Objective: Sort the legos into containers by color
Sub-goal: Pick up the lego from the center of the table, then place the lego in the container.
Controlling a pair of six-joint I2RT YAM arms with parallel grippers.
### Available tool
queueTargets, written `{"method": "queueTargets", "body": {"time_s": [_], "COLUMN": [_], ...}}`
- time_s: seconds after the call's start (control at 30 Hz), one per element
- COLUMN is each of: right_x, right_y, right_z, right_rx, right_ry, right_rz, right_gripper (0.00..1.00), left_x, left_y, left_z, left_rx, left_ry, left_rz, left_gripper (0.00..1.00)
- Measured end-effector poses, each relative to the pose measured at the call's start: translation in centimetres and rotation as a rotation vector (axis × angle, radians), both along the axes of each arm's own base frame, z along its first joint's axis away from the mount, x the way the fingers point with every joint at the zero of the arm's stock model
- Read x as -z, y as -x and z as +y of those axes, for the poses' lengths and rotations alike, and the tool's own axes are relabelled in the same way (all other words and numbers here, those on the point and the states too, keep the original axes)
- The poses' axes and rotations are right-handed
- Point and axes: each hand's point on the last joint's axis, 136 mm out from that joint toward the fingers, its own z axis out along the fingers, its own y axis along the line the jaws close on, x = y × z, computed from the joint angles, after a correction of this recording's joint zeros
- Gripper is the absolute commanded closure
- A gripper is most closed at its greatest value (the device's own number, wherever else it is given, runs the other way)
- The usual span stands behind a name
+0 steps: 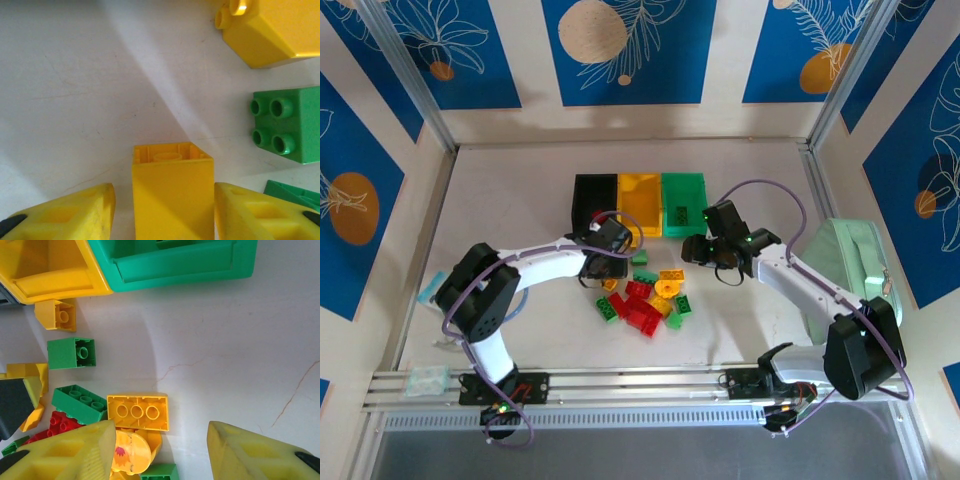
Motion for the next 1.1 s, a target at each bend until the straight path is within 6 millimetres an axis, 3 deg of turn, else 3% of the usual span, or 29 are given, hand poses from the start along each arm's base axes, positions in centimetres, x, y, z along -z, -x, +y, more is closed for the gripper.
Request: {"method": "queueTargets", "body": {"time_s": [0.3, 0.6, 0.73, 0.83, 1.0, 1.1], "right_x": [0.2, 0.2, 0.3, 0.3, 0.1, 0.1], "right_y": [0.4, 0.3, 0.3, 0.3, 0.7, 1.1], "right_z": [-0.4, -0.4, -0.4, -0.4, -0.6, -0.8], "right_rx": [0.006, 0.007, 0.008, 0.008, 0.007, 0.009], "right_ry": [-0.001, -0.004, -0.004, -0.004, -0.012, -0.016], "right_rz": [-0.002, -0.006, -0.006, -0.006, -0.014, -0.018], "right_gripper": [0.49, 0.5, 0.5, 0.5, 0.5, 0.5], "left_x": [-0.3, -1.3, -3.5, -6.4, -11.1, -12.2], "left_y": [-0.6, -1.0, -2.1, -3.8, -7.7, -10.0], "left_z": [-0.3, 0.0, -0.7, -2.0, -4.3, -5.1], "left_rx": [0.022, 0.013, 0.03, 0.047, 0.067, 0.073], "left_ry": [-0.018, -0.047, -0.037, -0.013, 0.028, 0.026], "left_rz": [-0.007, -0.021, -0.064, -0.126, -0.228, -0.26], "left_gripper": [0.67, 0.68, 0.68, 0.68, 0.68, 0.67]}}
